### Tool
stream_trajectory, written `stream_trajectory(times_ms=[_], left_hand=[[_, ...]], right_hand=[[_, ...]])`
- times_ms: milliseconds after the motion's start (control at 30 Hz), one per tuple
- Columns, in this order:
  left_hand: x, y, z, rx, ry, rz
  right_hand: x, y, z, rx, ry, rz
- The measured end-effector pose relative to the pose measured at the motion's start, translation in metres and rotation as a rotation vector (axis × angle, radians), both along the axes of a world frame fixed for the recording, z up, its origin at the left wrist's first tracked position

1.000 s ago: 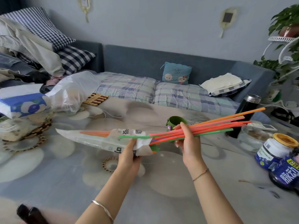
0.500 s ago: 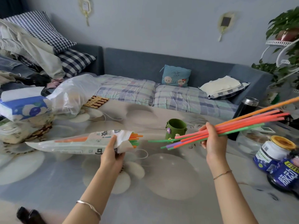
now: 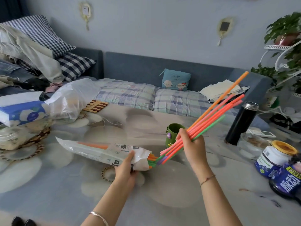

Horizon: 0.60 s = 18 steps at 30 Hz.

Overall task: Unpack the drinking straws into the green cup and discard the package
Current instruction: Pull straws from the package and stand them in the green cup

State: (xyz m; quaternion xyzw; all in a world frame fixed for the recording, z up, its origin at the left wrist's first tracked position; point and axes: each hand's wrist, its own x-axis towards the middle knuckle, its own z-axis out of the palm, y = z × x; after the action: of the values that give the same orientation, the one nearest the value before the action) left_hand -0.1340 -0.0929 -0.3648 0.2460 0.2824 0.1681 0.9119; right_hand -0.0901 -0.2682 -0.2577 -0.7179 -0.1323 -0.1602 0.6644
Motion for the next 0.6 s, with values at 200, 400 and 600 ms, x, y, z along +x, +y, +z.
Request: stream_trajectory(times_ms=[200, 400, 600], left_hand=[[-0.005, 0.025, 0.006, 0.008, -0.043, 0.056], [-0.015, 0.051, 0.009, -0.048, 0.030, 0.104], [-0.018, 0.047, 0.026, -0.032, -0.013, 0.090]], right_hand=[[-0.004, 0.024, -0.007, -0.205, -0.004, 0.052], [-0.006, 0.047, -0.025, -0.233, 0.121, 0.143], [-0.001, 0.025, -0.004, 0.097, 0.113, -0.023]])
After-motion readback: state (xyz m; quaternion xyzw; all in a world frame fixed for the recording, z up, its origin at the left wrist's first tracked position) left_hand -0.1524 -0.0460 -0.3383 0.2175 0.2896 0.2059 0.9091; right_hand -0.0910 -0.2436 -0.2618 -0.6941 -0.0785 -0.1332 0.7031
